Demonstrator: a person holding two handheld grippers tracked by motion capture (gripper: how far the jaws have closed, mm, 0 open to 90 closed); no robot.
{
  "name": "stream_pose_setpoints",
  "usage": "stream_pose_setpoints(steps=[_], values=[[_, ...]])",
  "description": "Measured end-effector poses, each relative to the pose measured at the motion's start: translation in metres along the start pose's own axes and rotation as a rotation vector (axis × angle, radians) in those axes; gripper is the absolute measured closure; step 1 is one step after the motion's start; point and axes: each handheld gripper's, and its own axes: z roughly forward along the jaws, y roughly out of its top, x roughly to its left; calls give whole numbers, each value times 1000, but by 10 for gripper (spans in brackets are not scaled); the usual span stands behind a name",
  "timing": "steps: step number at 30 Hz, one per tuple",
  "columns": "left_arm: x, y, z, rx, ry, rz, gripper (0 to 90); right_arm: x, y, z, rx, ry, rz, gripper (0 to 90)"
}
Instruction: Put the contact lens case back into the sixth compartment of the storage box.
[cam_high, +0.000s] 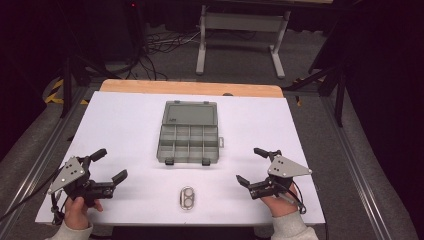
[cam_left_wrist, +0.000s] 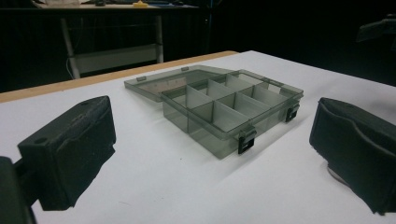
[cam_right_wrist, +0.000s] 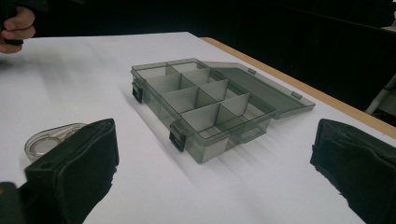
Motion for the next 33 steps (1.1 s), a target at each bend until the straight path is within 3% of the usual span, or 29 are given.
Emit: stream_pose_setpoints(steps=[12,33], values=[[0,1,1,9,-11,23,12,6,20,24,30,58,-15,14],[0,1,0,3,-12,13,12,21,52,62,50,163,-80,14]])
